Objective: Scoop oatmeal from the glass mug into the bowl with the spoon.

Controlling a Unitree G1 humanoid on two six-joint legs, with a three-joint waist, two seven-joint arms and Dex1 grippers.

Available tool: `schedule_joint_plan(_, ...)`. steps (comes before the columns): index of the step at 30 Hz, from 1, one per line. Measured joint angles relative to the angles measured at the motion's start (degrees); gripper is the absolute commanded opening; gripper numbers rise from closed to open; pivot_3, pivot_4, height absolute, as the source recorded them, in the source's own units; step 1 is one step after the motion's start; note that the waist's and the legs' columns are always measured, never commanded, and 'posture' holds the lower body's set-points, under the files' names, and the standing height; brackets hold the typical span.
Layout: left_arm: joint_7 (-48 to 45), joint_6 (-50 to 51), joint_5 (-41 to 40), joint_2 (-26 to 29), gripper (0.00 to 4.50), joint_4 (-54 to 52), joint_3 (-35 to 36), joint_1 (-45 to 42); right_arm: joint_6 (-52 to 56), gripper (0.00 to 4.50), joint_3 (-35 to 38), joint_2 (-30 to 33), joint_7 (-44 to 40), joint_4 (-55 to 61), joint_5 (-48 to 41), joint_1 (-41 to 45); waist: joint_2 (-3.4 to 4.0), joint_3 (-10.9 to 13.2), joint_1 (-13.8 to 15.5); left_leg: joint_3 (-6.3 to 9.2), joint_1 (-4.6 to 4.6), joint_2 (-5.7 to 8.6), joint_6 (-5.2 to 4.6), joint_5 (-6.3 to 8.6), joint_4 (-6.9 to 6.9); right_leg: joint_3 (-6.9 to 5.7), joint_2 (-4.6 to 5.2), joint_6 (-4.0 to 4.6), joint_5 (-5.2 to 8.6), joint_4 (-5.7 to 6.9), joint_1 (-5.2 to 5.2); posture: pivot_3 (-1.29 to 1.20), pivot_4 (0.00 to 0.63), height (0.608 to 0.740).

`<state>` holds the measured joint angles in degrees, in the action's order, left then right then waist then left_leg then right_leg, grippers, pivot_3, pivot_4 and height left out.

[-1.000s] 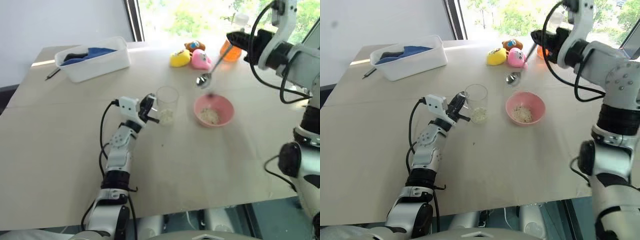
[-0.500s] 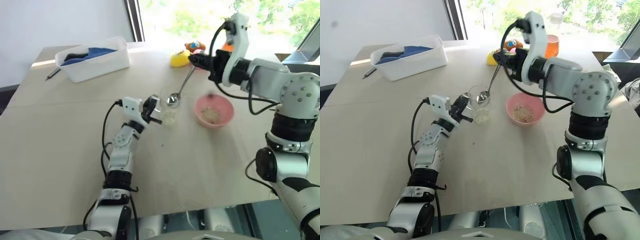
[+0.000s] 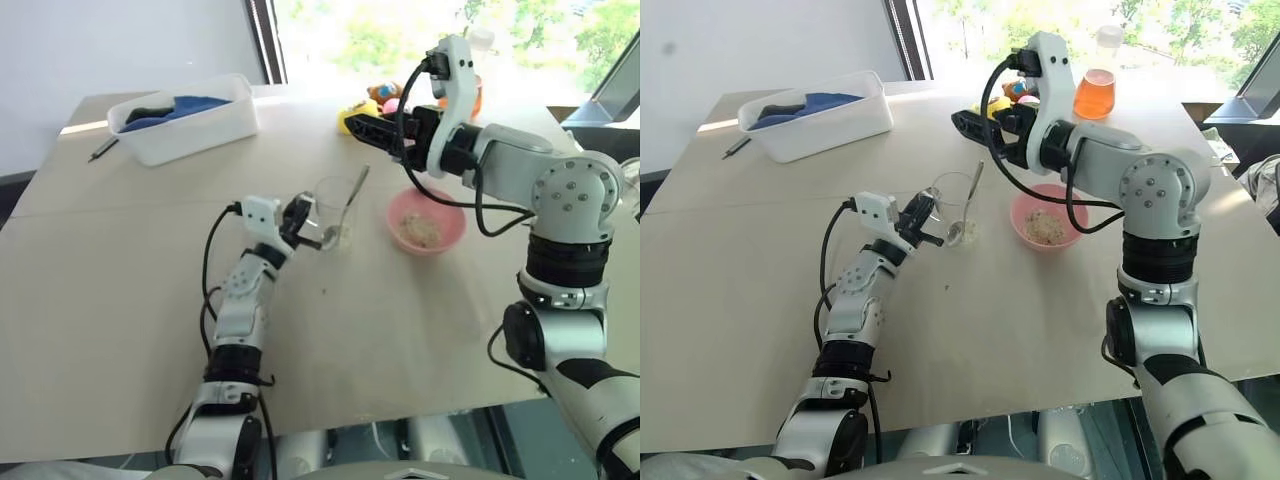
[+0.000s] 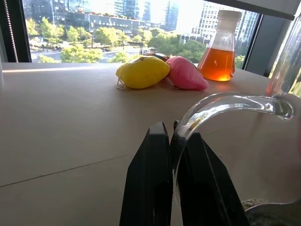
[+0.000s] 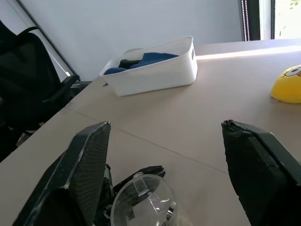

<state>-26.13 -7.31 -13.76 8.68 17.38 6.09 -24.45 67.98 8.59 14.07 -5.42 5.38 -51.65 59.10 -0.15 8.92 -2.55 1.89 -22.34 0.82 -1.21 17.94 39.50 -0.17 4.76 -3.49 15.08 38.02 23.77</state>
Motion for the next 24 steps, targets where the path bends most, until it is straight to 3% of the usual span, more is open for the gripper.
schedule_joint_plan(1, -0.05, 0.11, -0.03, 0.00, 0.74, -0.01, 0.02, 0.00, -0.49, 3.67, 0.46, 0.02, -0.01, -0.29, 0.28, 0.14, 0.00, 0.00, 0.00, 0.00, 0.00, 0.00, 0.00, 0.00, 0.00, 0.00, 0.00, 0.00, 0.00, 0.00, 0.00, 0.00, 0.150, 0.740)
schedule_joint_plan(5, -0.07, 0.20, 0.00, 0.05, 2.34, -0.04, 0.11, 0.00, -1.19, 3.67, 1.23, 0.18, -0.19, -0.86, 1.60, 0.36, 0.00, 0.00, -0.03, -0.01, 0.01, 0.00, 0.00, 0.00, -0.01, 0.00, 0.00, 0.00, 0.00, 0.01, 0.00, 0.00, 0.150, 0.740)
schedule_joint_plan(14, -0.13, 0.33, 0.19, 0.64, 2.34, -0.92, 0.01, 0.58, -1.99, 3.67, 1.31, 0.11, -0.57, -0.85, 2.38, 0.35, 0.00, 0.00, -0.07, -0.01, 0.02, 0.00, 0.00, 0.00, -0.01, 0.01, 0.00, 0.00, 0.00, 0.01, 0.00, 0.00, 0.150, 0.740)
schedule_joint_plan(24, -3.45, 6.77, -2.11, 5.36, 2.34, -15.13, -0.56, 11.23, -1.37, 3.67, 4.73, 2.72, -3.30, 3.08, -0.68, -4.06, 0.00, 0.00, 0.19, 0.03, 0.00, -0.04, 0.00, 0.00, -0.02, 0.01, 0.04, 0.00, 0.00, -0.02, -0.01, 0.00, 0.150, 0.740)
